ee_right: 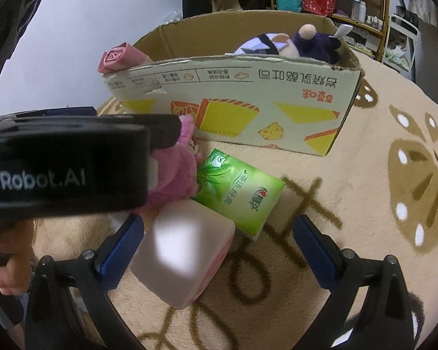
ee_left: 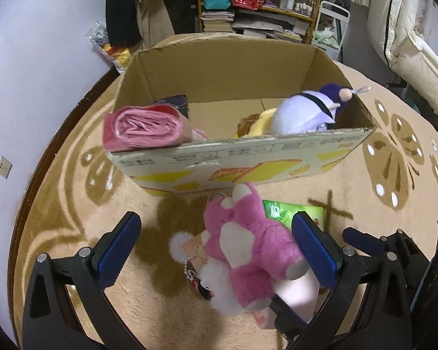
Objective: Organize soft objects
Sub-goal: 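Move both grippers toward the pink plush toy and green tissue pack beside the box, then grasp the pink plush bear with the left gripper while the right gripper grasps the pink-white soft cube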
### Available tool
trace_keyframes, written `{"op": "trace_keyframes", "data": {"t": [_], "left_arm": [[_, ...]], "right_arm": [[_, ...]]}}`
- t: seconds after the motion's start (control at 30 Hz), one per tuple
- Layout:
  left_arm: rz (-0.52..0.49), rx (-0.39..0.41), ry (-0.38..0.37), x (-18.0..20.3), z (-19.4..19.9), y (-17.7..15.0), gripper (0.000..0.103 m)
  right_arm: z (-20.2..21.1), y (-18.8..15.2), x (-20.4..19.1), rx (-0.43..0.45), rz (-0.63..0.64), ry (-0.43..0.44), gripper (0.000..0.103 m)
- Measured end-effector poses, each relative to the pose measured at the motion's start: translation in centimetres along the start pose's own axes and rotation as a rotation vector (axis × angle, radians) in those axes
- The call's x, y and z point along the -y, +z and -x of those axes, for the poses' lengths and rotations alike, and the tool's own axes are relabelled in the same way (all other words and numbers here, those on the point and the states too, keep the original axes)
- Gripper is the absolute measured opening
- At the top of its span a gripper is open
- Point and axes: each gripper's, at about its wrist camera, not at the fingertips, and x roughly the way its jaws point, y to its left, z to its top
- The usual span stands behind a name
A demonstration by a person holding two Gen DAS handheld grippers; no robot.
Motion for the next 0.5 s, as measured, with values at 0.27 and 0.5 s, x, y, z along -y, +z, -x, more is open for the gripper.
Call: {"op": "trace_keyframes", "data": {"t": [0.27, 0.5], "left_arm": [[0.0, -0.033, -0.018, 0.7, -0.9, -0.5, 0.102], [-0.035, -0.089, 0.004, 1.5, -2.5, -0.9, 0.102]], "right_arm": [[-1.0, -0.1, 0.2, -0.022, -0.014, 0.011, 0.103], [-1.6, -0.5, -0.1, -0.033, -0.015, 0.016, 0.103]]}}
